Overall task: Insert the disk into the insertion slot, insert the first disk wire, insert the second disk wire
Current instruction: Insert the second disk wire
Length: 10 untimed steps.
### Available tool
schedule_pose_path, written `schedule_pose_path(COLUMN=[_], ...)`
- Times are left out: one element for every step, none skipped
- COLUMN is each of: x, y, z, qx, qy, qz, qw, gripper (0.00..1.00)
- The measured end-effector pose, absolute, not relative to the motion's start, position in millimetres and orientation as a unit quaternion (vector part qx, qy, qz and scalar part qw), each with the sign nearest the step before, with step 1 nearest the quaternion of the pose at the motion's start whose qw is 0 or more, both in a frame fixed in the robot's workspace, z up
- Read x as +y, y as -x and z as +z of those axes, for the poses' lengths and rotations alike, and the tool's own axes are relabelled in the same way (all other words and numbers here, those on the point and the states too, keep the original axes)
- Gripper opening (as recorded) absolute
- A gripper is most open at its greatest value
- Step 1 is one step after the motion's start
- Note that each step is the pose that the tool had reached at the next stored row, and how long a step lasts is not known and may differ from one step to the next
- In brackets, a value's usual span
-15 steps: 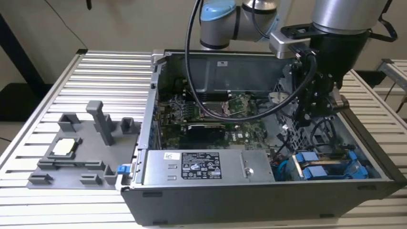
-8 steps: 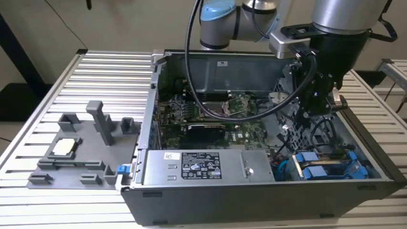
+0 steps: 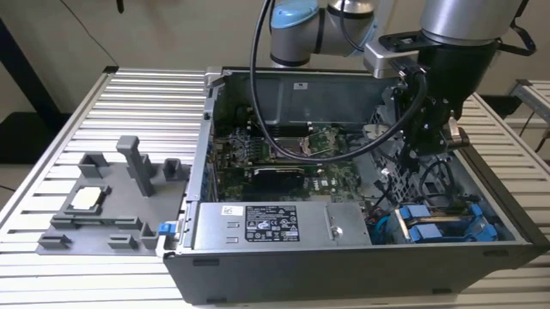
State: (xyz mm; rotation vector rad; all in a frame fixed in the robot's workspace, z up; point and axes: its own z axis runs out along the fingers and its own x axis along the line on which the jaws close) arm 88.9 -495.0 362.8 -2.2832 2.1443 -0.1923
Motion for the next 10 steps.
schedule_pose_path(x=[-494.9,-494.8,-494.7,-494.7,-494.7,-494.7,-494.7,-494.6,-493.6,-491.7], y=[-88.9,-88.9,-88.9,-88.9,-88.9,-88.9,-88.9,-88.9,-88.9,-88.8], z=[362.8,362.9,362.8,362.8,362.8,362.9,362.8,362.8,362.9,362.9], qx=[0.683,0.683,0.683,0.683,0.683,0.683,0.683,0.683,0.683,0.683], qy=[0.728,0.728,0.728,0.728,0.728,0.728,0.728,0.728,0.728,0.728], qz=[-0.061,-0.061,-0.061,-0.061,-0.061,-0.061,-0.061,-0.061,-0.063,-0.067], qw=[0.002,0.002,0.002,0.002,0.002,0.002,0.002,0.002,0.0,-0.005], gripper=[0.11,0.11,0.11,0.11,0.11,0.13,0.13,0.2,0.2,0.2])
